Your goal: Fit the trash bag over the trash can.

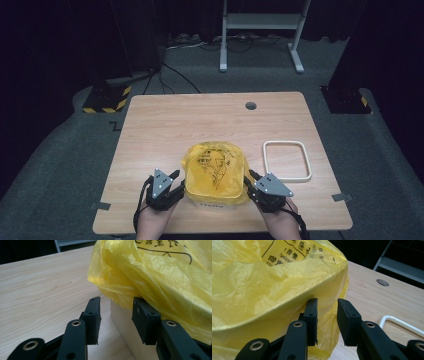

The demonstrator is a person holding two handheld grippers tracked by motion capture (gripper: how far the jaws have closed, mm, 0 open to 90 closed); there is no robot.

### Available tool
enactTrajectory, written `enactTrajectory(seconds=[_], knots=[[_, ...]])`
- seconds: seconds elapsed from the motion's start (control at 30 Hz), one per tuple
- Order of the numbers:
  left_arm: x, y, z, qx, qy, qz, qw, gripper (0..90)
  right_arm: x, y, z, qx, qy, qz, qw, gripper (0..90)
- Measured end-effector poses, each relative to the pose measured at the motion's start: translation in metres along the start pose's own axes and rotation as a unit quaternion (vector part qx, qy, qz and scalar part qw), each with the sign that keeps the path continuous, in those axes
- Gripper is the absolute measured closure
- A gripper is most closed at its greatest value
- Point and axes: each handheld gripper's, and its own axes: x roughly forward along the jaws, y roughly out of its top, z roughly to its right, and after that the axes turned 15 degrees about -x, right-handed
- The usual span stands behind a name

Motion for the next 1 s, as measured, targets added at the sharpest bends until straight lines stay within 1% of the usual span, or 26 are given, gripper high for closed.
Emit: enactTrajectory(seconds=[0.07, 0.13, 0.17, 0.2, 0.23, 0.27, 0.3, 0.33, 0.37, 0.43, 0.47, 0.53, 0.63, 0.67, 0.7, 0.77, 0.8, 0.83, 0.87, 0.9, 0.93, 0.97, 1.0], knots=[[0.006, 0.003, -0.002, -0.002, -0.003, 0.001, 1.0, 58.3, -0.001, -0.001, -0.001, 0.003, 0.001, -0.001, 1.0, 71.3], [0.016, 0.01, -0.007, -0.002, -0.005, 0.001, 1.0, 59.5, -0.002, -0.001, -0.006, -0.002, -0.001, -0.004, 1.0, 72.5], [0.022, 0.015, -0.012, -0.003, -0.01, 0.002, 0.9999, 60.2, -0.003, -0.001, -0.008, -0.005, 0.0, -0.004, 1.0, 72.5], [0.029, 0.02, -0.018, -0.012, -0.02, 0.001, 0.9997, 61.4, -0.004, -0.001, -0.011, -0.007, 0.0, -0.004, 1.0, 72.5], [0.036, 0.025, -0.023, -0.017, -0.021, -0.003, 0.9996, 61.6, -0.004, -0.001, -0.014, -0.008, 0.004, -0.003, 1.0, 72.1], [0.043, 0.029, -0.028, -0.018, -0.019, -0.004, 0.9996, 60.9, -0.005, -0.002, -0.017, -0.009, 0.009, -0.001, 0.9999, 70.9], [0.049, 0.032, -0.033, -0.024, -0.022, -0.006, 0.9995, 60.1, -0.005, -0.002, -0.02, -0.011, 0.013, 0.0, 0.9999, 69.8], [0.053, 0.034, -0.037, -0.029, -0.018, -0.005, 0.9994, 57.1, -0.004, -0.002, -0.023, -0.015, 0.015, -0.002, 0.9998, 68.6], [0.053, 0.035, -0.041, -0.04, -0.015, 0.002, 0.9991, 56.0, -0.005, -0.002, -0.025, -0.017, 0.016, -0.001, 0.9997, 68.6], [0.048, 0.033, -0.043, -0.053, -0.014, 0.02, 0.9983, 56.1, -0.009, -0.001, -0.023, -0.013, 0.01, 0.008, 0.9998, 68.6], [0.043, 0.031, -0.043, -0.056, -0.011, 0.029, 0.9979, 56.0, -0.012, 0.0, -0.02, -0.009, 0.007, 0.014, 0.9998, 68.6], [0.034, 0.025, -0.039, -0.049, -0.002, 0.04, 0.998, 55.8, -0.02, 0.002, -0.011, 0.001, -0.002, 0.028, 0.9996, 69.1], [0.023, 0.017, -0.033, -0.052, 0.001, 0.059, 0.9969, 55.8, -0.027, 0.009, 0.001, 0.002, -0.016, 0.043, 0.9989, 70.1], [0.021, 0.015, -0.032, -0.054, 0.001, 0.061, 0.9967, 55.7, -0.028, 0.012, 0.007, 0.006, -0.023, 0.047, 0.9986, 70.5], [0.02, 0.012, -0.03, -0.051, 0.001, 0.061, 0.9968, 55.8, -0.028, 0.014, 0.011, 0.007, -0.028, 0.049, 0.9984, 70.8], [0.019, 0.008, -0.028, -0.055, -0.001, 0.056, 0.9969, 55.9, -0.022, 0.017, 0.023, 0.014, -0.037, 0.046, 0.9982, 71.4], [0.019, 0.006, -0.028, -0.058, -0.001, 0.053, 0.997, 55.9, -0.017, 0.019, 0.031, 0.017, -0.045, 0.042, 0.9979, 71.5], [0.018, 0.003, -0.028, -0.057, -0.001, 0.048, 0.9972, 55.9, -0.013, 0.02, 0.035, 0.02, -0.053, 0.039, 0.9976, 71.5], [0.018, 0.0, -0.027, -0.06, -0.002, 0.046, 0.9972, 55.9, -0.006, 0.02, 0.044, 0.027, -0.062, 0.035, 0.9971, 71.6], [0.018, -0.002, -0.026, -0.061, -0.005, 0.04, 0.9973, 55.8, 0.0, 0.02, 0.049, 0.032, -0.067, 0.032, 0.9967, 71.5], [0.018, -0.002, -0.025, -0.056, -0.006, 0.035, 0.9978, 55.8, 0.008, 0.019, 0.055, 0.038, -0.071, 0.025, 0.9964, 71.5], [0.017, -0.002, -0.024, -0.054, -0.004, 0.034, 0.998, 55.7, 0.017, 0.017, 0.061, 0.044, -0.072, 0.016, 0.9964, 71.5], [0.016, -0.002, -0.024, -0.056, -0.007, 0.037, 0.9977, 55.7, 0.026, 0.014, 0.065, 0.048, -0.071, 0.004, 0.9963, 71.5]])
